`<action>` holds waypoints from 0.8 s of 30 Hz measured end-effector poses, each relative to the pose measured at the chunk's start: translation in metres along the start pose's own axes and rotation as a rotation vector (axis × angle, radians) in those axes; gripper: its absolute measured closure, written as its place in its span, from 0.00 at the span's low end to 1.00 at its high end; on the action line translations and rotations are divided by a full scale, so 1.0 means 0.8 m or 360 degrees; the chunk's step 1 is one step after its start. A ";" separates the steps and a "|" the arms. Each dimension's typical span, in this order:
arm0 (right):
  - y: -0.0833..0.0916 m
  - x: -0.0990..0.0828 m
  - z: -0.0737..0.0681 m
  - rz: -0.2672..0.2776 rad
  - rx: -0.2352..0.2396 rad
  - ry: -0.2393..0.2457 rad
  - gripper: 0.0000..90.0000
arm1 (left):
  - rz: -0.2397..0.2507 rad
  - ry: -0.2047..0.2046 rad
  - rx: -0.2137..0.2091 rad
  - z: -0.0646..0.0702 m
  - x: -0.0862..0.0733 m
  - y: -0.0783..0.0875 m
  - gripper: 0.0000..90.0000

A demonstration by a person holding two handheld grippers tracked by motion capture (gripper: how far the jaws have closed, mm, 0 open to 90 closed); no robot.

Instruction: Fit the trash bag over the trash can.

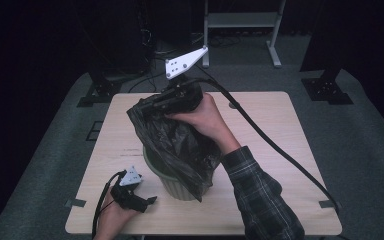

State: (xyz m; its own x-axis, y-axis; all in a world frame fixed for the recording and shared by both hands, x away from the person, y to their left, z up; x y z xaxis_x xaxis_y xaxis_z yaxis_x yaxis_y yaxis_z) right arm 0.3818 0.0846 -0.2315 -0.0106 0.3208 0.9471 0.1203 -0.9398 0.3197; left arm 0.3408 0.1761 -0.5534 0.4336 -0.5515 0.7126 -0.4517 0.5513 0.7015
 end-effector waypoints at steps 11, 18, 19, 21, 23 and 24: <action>-0.011 -0.025 0.010 -0.0055 0.0002 -0.0053 0.95 | -0.0003 -0.0009 -0.0002 0.000 0.000 0.000 0.00; -0.002 -0.059 0.014 -0.0113 -0.0053 -0.0083 0.94 | -0.0006 -0.0012 -0.0003 0.000 -0.001 0.001 0.00; -0.001 -0.065 0.014 -0.0138 -0.0061 -0.0090 0.93 | -0.0004 -0.0010 -0.0002 0.000 0.000 0.000 0.00; 0.000 -0.076 0.013 -0.0203 -0.0087 -0.0089 0.92 | -0.0004 -0.0010 -0.0002 0.000 0.000 0.000 0.00; 0.002 -0.082 0.012 -0.0198 -0.0091 -0.0085 0.92 | -0.0004 -0.0010 -0.0002 0.000 0.000 0.000 0.00; 0.004 -0.087 0.011 -0.0215 -0.0081 -0.0105 0.92 | -0.0004 -0.0010 -0.0003 0.000 0.000 0.000 0.00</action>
State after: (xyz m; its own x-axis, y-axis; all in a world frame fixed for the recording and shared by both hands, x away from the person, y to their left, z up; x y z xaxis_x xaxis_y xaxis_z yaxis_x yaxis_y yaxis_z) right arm 0.3913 0.0606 -0.2966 0.0420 0.4501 0.8920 0.0718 -0.8918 0.4466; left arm 0.3405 0.1764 -0.5534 0.4299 -0.5570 0.7106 -0.4491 0.5509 0.7035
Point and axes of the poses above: each handheld gripper's, and its own axes: y roughly backward along the jaws, x roughly out of its top, z roughly to its right, the point moved 10 cm from there along -y, roughly forward along the jaws
